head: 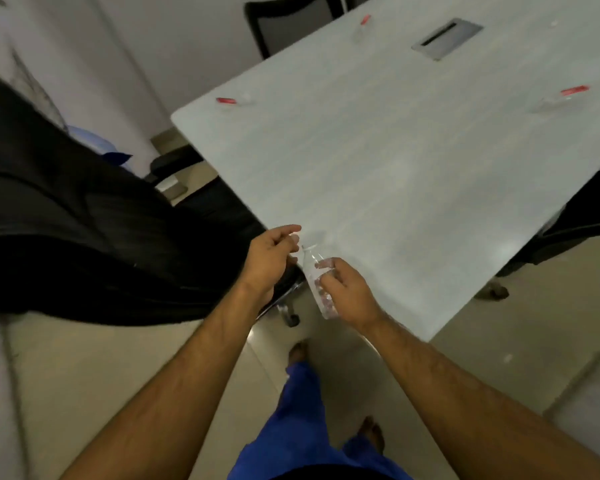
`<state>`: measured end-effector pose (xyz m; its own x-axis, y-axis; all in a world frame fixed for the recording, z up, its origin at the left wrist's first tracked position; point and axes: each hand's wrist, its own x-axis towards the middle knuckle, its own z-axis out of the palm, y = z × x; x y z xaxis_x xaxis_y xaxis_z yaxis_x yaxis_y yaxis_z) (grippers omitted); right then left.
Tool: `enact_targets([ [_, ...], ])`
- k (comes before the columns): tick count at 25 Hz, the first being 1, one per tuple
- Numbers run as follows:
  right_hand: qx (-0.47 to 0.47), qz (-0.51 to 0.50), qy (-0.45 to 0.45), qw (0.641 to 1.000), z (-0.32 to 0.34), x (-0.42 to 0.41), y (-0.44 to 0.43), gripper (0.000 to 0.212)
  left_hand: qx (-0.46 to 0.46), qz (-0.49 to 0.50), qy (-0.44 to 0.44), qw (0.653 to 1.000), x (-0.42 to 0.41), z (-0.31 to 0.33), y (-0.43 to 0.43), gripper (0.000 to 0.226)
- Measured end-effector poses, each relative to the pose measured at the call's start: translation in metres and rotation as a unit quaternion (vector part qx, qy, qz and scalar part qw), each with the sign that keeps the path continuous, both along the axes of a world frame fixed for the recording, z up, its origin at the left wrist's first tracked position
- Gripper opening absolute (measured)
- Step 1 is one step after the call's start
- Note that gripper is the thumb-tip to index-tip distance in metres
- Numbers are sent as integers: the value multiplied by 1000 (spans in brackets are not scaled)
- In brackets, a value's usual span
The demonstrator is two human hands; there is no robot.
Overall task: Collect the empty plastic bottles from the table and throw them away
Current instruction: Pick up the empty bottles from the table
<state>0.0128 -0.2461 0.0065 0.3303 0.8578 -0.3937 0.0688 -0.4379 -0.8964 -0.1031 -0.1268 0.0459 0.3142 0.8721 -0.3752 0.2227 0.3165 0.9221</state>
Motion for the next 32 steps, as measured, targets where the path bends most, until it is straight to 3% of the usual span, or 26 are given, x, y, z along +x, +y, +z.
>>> enact_targets([
  [3, 27, 64, -13, 998, 18, -58, -15, 20, 14, 56, -22, 998, -67, 27, -42, 24],
  [10, 95, 215, -86, 968, 46, -227, -18, 20, 71, 157, 4, 985, -255, 56, -98, 21],
  [13, 111, 268, -124, 949, 57, -331, -15, 28, 74, 263, 6, 962, -357, 52, -108, 13],
  [18, 107, 309, -151, 933, 59, -508, 0, 41, 50, 397, -21, 916, -527, 46, -116, 22],
  [20, 91, 314, -103, 939, 61, -560, 11, 43, 38, 404, -48, 913, -584, 51, -111, 21],
  [22, 58, 315, 38, 947, 63, -600, 33, 40, 26, 380, -85, 921, -632, 53, -95, 19],
  [24, -17, 346, 177, 921, 63, -629, 64, 38, 18, 356, -115, 927, -669, 52, -71, 16],
  [26, -81, 390, 247, 883, 59, -654, 103, 43, 15, 342, -134, 930, -701, 49, -38, 16],
  [29, -76, 413, 241, 875, 42, -699, 180, 46, 22, 352, -117, 928, -748, 39, 30, 16],
  [32, 27, 371, 100, 923, 36, -747, 254, 44, 17, 405, -79, 911, -784, 40, 108, 16],
])
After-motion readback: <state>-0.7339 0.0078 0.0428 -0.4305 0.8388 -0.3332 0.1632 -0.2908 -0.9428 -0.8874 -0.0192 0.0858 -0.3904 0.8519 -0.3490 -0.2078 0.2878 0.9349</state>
